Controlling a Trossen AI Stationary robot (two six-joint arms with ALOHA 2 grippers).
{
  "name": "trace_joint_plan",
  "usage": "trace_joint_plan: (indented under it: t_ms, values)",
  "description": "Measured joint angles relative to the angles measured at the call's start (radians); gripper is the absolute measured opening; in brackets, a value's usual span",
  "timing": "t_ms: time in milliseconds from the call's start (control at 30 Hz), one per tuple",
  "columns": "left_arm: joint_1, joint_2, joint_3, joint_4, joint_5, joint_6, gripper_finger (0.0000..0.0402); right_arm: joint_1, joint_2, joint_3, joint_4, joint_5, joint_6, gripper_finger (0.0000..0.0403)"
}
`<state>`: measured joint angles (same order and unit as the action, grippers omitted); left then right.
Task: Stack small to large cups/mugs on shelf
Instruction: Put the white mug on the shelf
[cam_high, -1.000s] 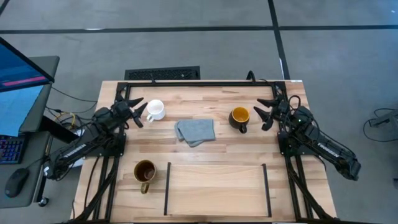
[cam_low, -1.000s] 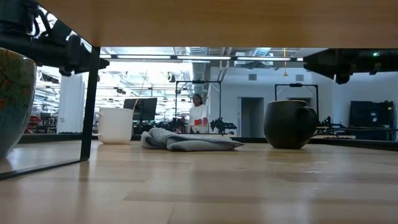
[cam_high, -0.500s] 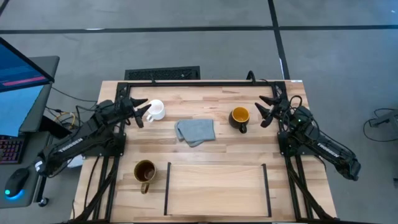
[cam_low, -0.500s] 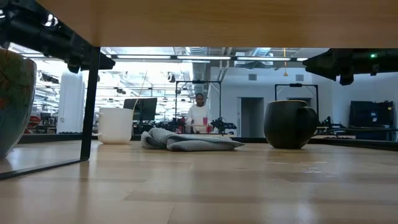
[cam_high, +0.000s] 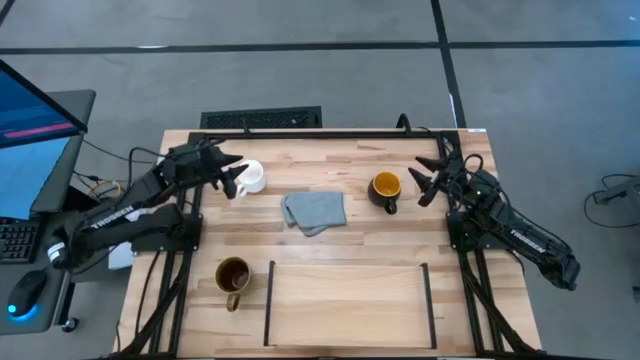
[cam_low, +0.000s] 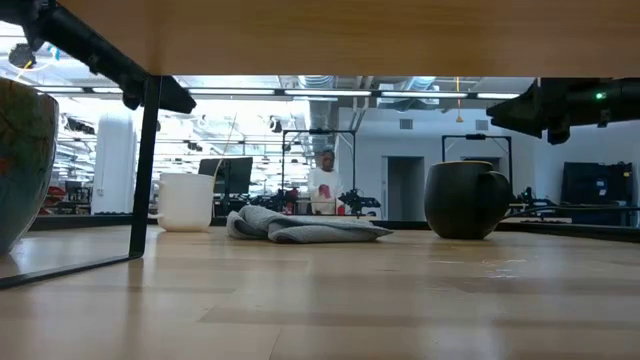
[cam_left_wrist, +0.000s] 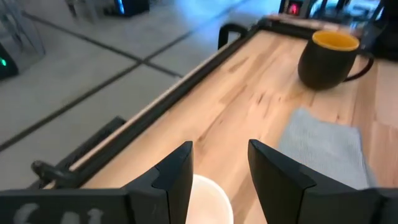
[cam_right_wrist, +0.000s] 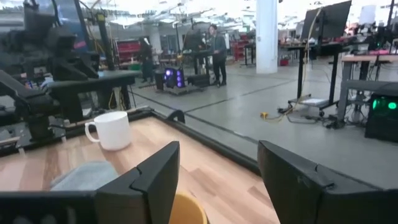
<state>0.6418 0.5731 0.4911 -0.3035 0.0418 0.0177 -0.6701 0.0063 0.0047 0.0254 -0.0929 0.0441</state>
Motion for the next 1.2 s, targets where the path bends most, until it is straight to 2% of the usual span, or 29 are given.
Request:
trace_joint_plan:
  t_ms: [500, 767, 1200]
  values:
    - [0.0, 0.214, 0.179, -0.245, -0.048, -0.024, 0.0146, 0.0, 0.0, 0.0, 0.002, 0.0, 0.0, 0.024]
    - [0.0, 0.311, 0.214, -0.284, -0.175, -0.026, 0.0146, 0.0, 0.0, 0.0, 0.002, 0.0, 0.001, 0.024]
    - [0.007, 0.494, 0.221, -0.29, -0.21, -0.066, 0.0146, 0.0, 0.0, 0.0, 0.005, -0.001, 0.014, 0.024]
